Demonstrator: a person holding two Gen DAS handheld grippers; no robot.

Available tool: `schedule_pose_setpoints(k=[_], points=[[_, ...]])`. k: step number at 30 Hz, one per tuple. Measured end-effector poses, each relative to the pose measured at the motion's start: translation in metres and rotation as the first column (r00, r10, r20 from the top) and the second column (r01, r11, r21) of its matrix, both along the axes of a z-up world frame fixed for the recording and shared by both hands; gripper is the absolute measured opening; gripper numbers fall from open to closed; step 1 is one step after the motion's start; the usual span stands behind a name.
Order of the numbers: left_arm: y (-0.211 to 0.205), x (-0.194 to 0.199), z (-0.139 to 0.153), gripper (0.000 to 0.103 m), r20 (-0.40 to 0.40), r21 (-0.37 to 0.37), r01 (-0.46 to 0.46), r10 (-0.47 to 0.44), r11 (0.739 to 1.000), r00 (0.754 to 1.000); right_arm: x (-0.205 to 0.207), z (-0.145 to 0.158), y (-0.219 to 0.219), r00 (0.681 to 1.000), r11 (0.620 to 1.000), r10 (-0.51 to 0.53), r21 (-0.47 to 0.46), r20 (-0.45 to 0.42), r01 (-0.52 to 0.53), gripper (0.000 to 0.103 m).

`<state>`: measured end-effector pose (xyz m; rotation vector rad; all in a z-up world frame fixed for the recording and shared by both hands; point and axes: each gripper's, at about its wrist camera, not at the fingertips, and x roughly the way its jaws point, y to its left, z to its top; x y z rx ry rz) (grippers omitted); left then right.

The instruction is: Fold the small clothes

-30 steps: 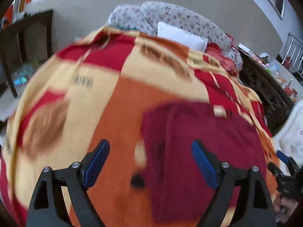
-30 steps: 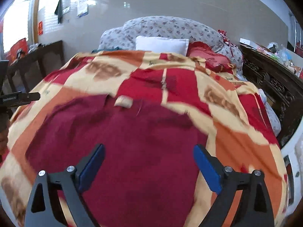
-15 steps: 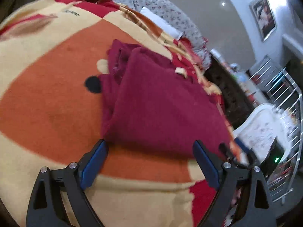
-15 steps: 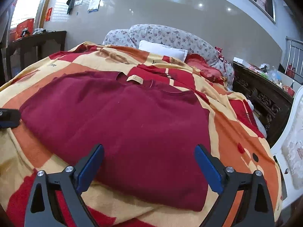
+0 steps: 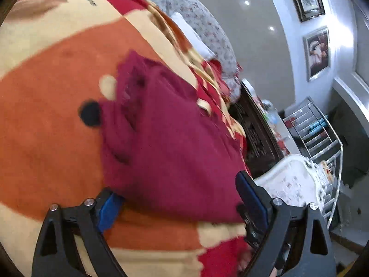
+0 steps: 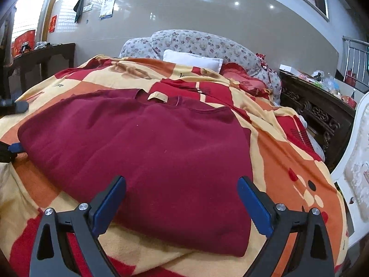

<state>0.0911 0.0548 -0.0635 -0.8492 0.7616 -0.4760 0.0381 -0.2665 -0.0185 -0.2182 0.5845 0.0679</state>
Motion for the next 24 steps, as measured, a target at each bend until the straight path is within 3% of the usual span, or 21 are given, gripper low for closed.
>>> schedule_pose_setpoints(k=[2,3,7,9,11,13,15,16,19,22,24], points=[[0.013,0.005,-0.004,0.088,-0.030,-0.077,-0.064,0.062,0.995,0.998,0.000,0.000,-0.001,1.000,1.000,-0.002,0.004,0.000,0.002,0.099],[0.011,0.005,-0.003,0.087,-0.027,-0.063,-0.076,0.075,0.995,0.997,0.000,0.000,-0.001,1.000,1.000,-0.001,0.006,0.001,0.001,0.099],[-0.001,-0.001,0.005,0.070,0.004,0.075,-0.147,0.147,0.986,0.989,0.000,0.013,-0.004,1.000,1.000,-0.008,0.027,0.010,0.008,0.099],[-0.004,-0.003,0.003,0.032,-0.008,0.157,-0.204,0.208,0.966,0.978,0.006,0.037,-0.005,0.999,0.995,0.026,0.091,0.018,-0.028,0.099],[-0.004,-0.004,0.001,0.026,-0.009,0.203,-0.255,0.262,0.946,0.965,0.022,0.067,0.001,0.996,0.983,0.090,0.163,-0.001,-0.089,0.099],[-0.013,-0.007,0.007,0.023,0.037,0.276,-0.290,0.291,0.916,0.956,0.049,0.089,0.017,0.980,0.957,0.189,0.236,-0.065,-0.169,0.101],[-0.028,-0.014,0.018,0.020,0.122,0.370,-0.325,0.302,0.870,0.946,0.088,0.106,0.045,0.921,0.885,0.363,0.360,-0.140,-0.294,0.102],[-0.039,-0.017,0.024,0.020,0.173,0.427,-0.340,0.293,0.838,0.940,0.101,0.108,0.055,0.899,0.858,0.409,0.400,-0.156,-0.321,0.102],[-0.061,-0.032,0.039,0.019,0.295,0.521,-0.368,0.243,0.770,0.924,0.162,0.096,0.099,0.784,0.748,0.560,0.569,-0.266,-0.341,0.102],[-0.080,-0.041,0.050,0.019,0.372,0.576,-0.380,0.181,0.724,0.910,0.217,0.062,0.142,0.683,0.722,0.601,0.649,-0.415,-0.240,0.102],[-0.090,-0.037,0.056,0.019,0.400,0.601,-0.380,0.147,0.703,0.905,0.236,0.053,0.153,0.694,0.754,0.563,0.622,-0.448,-0.210,0.102]])
